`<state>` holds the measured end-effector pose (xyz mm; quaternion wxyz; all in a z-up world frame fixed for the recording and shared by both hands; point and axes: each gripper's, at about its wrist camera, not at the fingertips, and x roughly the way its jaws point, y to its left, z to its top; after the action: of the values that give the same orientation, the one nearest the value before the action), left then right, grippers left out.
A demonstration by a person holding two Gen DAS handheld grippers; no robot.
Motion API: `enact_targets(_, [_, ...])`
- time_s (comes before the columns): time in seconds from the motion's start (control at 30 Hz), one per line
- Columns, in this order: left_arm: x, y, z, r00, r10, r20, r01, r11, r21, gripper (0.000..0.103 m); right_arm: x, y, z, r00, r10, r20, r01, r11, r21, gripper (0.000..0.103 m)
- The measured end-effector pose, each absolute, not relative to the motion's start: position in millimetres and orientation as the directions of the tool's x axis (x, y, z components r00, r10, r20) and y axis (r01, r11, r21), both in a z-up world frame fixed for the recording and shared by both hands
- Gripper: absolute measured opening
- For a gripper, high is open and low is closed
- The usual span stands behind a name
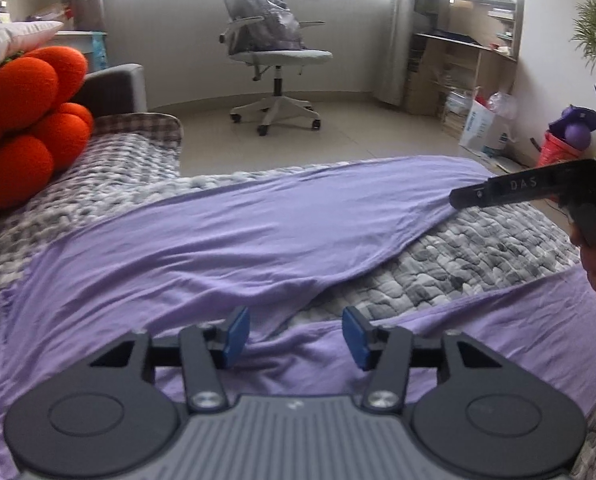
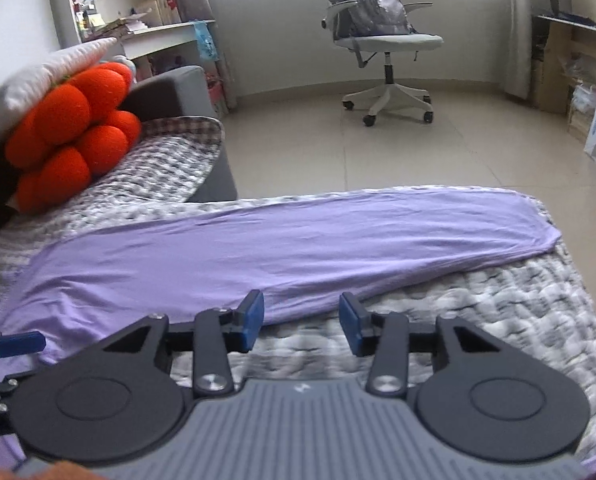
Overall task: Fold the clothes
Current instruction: 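Open both grippers and release the shirt, then move them over the shirt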
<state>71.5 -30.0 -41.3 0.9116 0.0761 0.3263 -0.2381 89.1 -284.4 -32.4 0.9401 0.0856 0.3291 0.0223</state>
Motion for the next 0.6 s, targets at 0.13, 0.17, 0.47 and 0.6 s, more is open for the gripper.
enact_targets(0.13, [66.3, -24.8, -30.3, 0.685, -0.366, -0.63, 0.459, 0.888, -0.017, 0.061, 86.2, -268.5, -27.1, 0.778, 0.122, -0.616, -0.011, 0.983, 0.181, 0.052])
enact_targets(0.17, [66.0, -23.5, -28.3, 0.687, -0.357, -0.633, 0.448, 0.894, -0.018, 0.063, 84.9, -264.4, -25.3, 0.778, 0.128, -0.616, -0.018, 0.983, 0.182, 0.052])
enact_targets(0.47, [64.0, 3.9, -18.1, 0.684, -0.277, -0.675, 0.321, 0.945, -0.063, 0.069, 81.5, -235.5, -7.7, 0.761, 0.194, -0.619, -0.061, 0.971, 0.23, 0.06])
enact_targets(0.6, [56.2, 23.6, -12.3, 0.711, -0.22, -0.668, 0.269, 0.963, -0.03, 0.075, 75.5, -227.3, 3.0, 0.775, 0.219, -0.593, -0.062, 0.96, 0.273, 0.065])
